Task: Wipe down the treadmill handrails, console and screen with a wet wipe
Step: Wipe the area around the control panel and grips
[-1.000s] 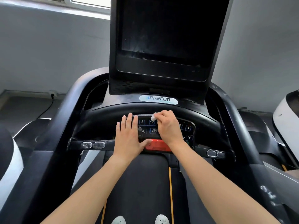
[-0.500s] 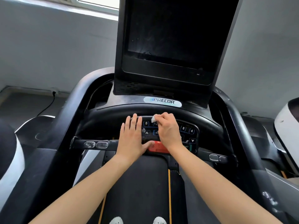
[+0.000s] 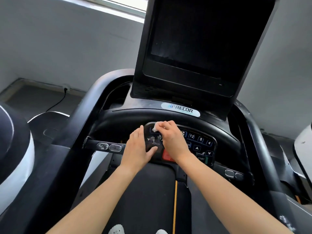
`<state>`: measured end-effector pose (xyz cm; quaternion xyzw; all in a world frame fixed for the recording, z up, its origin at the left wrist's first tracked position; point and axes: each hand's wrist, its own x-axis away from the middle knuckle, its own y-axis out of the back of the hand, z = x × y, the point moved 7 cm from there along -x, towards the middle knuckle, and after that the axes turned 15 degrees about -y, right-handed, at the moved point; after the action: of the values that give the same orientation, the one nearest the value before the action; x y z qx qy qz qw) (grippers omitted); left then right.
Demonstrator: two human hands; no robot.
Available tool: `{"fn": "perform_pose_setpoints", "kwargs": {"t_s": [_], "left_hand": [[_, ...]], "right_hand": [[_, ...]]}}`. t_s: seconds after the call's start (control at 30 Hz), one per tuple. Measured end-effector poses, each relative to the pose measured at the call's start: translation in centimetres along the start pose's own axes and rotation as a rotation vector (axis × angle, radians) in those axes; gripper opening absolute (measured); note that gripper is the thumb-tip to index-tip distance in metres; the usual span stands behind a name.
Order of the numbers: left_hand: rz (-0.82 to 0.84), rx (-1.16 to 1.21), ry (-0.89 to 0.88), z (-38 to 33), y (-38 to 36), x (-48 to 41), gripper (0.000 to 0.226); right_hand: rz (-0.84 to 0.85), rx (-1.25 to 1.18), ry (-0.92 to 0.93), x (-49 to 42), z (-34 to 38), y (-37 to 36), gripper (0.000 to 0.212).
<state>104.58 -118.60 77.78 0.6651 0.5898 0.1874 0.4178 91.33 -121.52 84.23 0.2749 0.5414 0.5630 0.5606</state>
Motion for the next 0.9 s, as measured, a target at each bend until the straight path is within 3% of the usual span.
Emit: {"fn": "perform_pose_setpoints", "kwargs": {"t_s": [0.07, 0.17, 0.23, 0.4, 0.5, 0.67, 0.73, 0.9], "left_hand": [[0.007, 0.037, 0.029, 1.1, -0.1, 0.5, 0.091], [0.041, 0.079, 0.022, 2.0, -0.3, 1.1, 0.084], [0.061, 0.097, 0.012, 2.1, -0.4, 1.3, 0.084], [0.112, 0.101, -0.001, 2.2, -0.7, 1.5, 0.096], [0.145, 0.095, -0.004, 2.4, -0.9, 1.7, 0.098], [0.152, 0.097, -0.012, 2.4, -0.8, 1.7, 0.095], [0.137, 0.056, -0.021, 2.4, -0.7, 1.9, 0.092], [0.065, -0.175, -0.073, 2.1, 0.0, 3.3, 0.069]], "right_hand": [[-0.001, 0.041, 0.013, -0.5, -1.1, 0.2, 0.046], [-0.14, -0.035, -0.204, -1.1, -3.0, 1.2, 0.034], [-0.186, -0.075, -0.24, -0.6, -2.1, 1.0, 0.033], [0.016, -0.036, 0.079, 2.0, 1.3, -1.8, 0.04], [0.13, 0.058, 0.175, 1.6, 1.1, -2.0, 0.042], [-0.074, -0.082, -0.124, -0.8, 0.2, -0.1, 0.027], [-0.083, -0.095, -0.167, -0.5, 0.8, -0.9, 0.026], [0.106, 0.051, 0.154, 2.8, 3.5, -3.4, 0.029]]}}
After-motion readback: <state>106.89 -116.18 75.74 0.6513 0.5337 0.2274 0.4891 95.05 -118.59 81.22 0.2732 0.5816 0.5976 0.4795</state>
